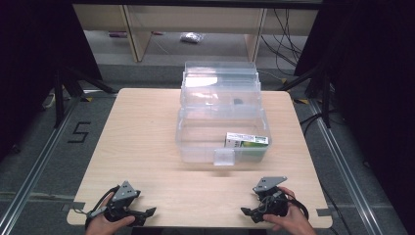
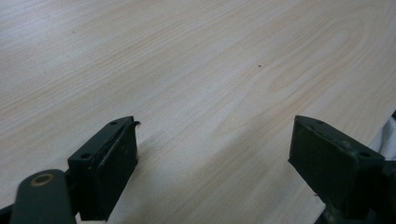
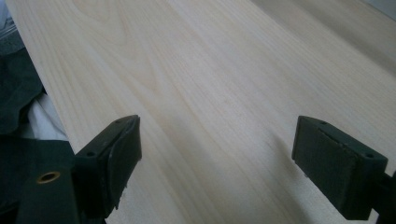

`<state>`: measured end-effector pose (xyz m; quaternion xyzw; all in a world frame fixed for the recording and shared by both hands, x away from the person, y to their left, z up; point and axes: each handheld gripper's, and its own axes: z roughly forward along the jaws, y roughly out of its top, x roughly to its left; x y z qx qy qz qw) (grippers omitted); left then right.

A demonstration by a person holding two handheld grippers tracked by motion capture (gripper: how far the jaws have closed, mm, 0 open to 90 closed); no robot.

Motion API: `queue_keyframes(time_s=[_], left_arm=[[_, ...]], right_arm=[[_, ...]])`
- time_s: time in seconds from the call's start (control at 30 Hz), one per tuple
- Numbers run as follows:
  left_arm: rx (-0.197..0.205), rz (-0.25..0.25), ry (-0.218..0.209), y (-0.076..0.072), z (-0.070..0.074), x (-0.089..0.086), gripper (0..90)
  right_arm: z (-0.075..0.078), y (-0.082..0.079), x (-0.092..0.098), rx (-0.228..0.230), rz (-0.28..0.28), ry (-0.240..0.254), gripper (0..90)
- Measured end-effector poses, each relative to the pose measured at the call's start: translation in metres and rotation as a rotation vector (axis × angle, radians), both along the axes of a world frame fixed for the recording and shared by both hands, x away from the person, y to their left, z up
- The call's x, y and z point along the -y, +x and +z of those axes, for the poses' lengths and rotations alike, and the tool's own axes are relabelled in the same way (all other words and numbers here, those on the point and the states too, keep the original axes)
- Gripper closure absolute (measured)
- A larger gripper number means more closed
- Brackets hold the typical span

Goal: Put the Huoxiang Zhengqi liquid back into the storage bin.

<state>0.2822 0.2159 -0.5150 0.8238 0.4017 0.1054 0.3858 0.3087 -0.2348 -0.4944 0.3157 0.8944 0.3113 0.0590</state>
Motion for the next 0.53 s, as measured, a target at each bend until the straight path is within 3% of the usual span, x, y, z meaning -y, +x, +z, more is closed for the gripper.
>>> queue_keyframes(time_s=[0.1, 0.13, 0.27, 0.3, 0.37, 0.4, 0.53], left_arm=[[0.002, -0.017, 0.020, 0.0004, 0.0006, -0.0015, 14.9], [0.000, -0.014, 0.019, 0.0003, 0.0008, -0.0012, 14.9], [0.001, -0.014, 0.019, 0.0004, 0.0008, -0.0012, 14.9], [-0.001, 0.001, -0.002, 0.0000, 0.0000, 0.0002, 14.9], [0.000, -0.011, 0.016, 0.0005, 0.0004, -0.0012, 14.9], [-0.003, -0.003, -0.002, 0.0004, -0.0002, 0.0002, 14.9], [-0.003, -0.008, 0.002, 0.0006, 0.0002, 0.0004, 14.9]], right_arm=[[-0.0012, 0.0026, 0.0009, 0.026, 0.018, -0.004, 16.8], [-0.0020, 0.0031, 0.0005, 0.022, 0.017, 0.015, 16.8], [-0.0017, 0.0029, 0.0004, 0.021, 0.014, 0.014, 16.7], [-0.0016, 0.0029, 0.0003, 0.020, 0.014, 0.014, 16.7], [0.0009, 0.0017, 0.0009, 0.006, 0.004, -0.003, 16.8], [0.0013, 0.0017, 0.0012, 0.011, -0.002, -0.005, 16.8], [0.0005, 0.0019, 0.0011, 0.022, -0.003, 0.003, 16.7]])
